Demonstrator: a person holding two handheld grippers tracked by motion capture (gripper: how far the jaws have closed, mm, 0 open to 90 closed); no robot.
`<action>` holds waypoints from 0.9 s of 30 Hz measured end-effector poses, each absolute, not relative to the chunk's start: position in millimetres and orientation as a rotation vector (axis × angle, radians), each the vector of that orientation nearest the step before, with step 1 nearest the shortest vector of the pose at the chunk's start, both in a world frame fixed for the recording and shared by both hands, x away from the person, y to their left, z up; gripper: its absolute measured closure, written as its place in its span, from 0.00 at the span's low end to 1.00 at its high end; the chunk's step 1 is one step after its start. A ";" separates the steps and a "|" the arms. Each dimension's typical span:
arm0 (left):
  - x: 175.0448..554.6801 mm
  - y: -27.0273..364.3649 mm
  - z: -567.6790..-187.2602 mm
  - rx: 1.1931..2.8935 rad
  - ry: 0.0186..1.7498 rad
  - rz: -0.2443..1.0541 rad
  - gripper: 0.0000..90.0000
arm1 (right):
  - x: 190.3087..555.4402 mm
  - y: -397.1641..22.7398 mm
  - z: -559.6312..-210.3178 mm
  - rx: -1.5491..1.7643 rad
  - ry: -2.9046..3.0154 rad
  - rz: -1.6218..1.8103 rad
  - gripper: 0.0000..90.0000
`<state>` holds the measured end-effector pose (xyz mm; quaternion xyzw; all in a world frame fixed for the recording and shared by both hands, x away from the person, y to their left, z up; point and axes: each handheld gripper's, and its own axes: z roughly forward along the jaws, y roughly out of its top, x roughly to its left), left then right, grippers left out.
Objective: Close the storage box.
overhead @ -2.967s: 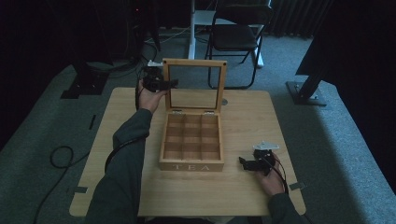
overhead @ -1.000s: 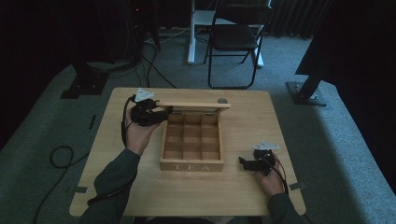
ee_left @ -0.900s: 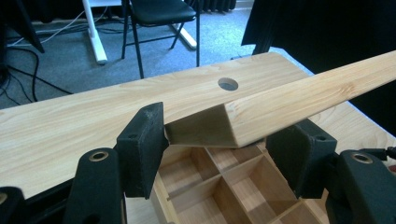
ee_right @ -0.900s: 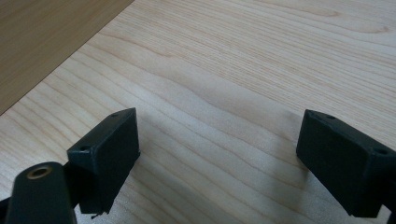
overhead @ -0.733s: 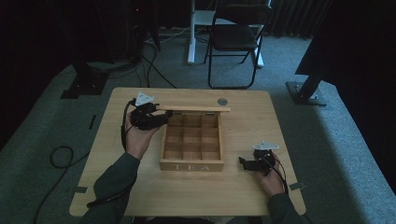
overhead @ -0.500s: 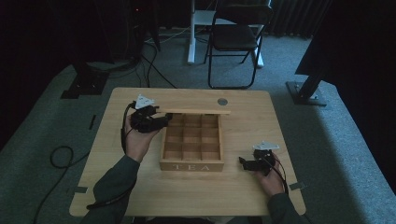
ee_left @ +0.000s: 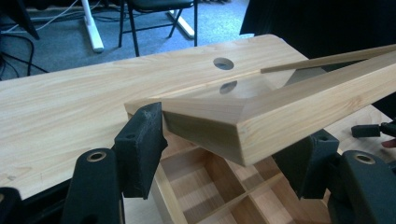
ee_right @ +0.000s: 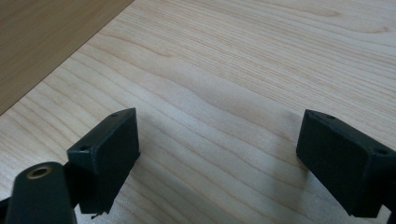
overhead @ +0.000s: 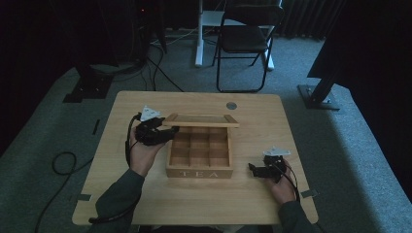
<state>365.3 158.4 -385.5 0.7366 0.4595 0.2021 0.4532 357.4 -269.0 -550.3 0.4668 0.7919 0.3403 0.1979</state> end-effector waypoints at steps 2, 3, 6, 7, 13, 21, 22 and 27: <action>363.1 158.5 -387.9 1.819 1.135 0.495 0.40 | 357.4 -269.0 -550.3 1.306 2.216 0.953 0.14; 362.0 158.4 -389.0 1.820 1.136 0.498 0.40 | 357.4 -269.1 -550.2 1.306 2.217 0.952 0.14; 359.7 158.4 -391.4 1.821 1.140 0.493 0.40 | 357.4 -269.0 -550.2 1.307 2.217 0.952 0.14; 359.2 158.4 -392.1 1.820 1.142 0.494 0.40 | 357.4 -269.0 -550.2 1.307 2.217 0.952 0.14; 355.5 158.5 -396.7 1.820 1.151 0.482 0.40 | 357.4 -269.0 -550.2 1.306 2.217 0.952 0.14; 349.5 158.9 -405.0 1.832 1.154 0.471 0.40 | 357.4 -269.0 -550.3 1.306 2.216 0.953 0.14; 349.1 159.1 -405.8 1.834 1.154 0.470 0.40 | 357.4 -269.0 -550.3 1.306 2.216 0.952 0.14; 346.5 159.0 -409.6 1.834 1.159 0.466 0.40 | 357.4 -269.0 -550.3 1.306 2.216 0.952 0.14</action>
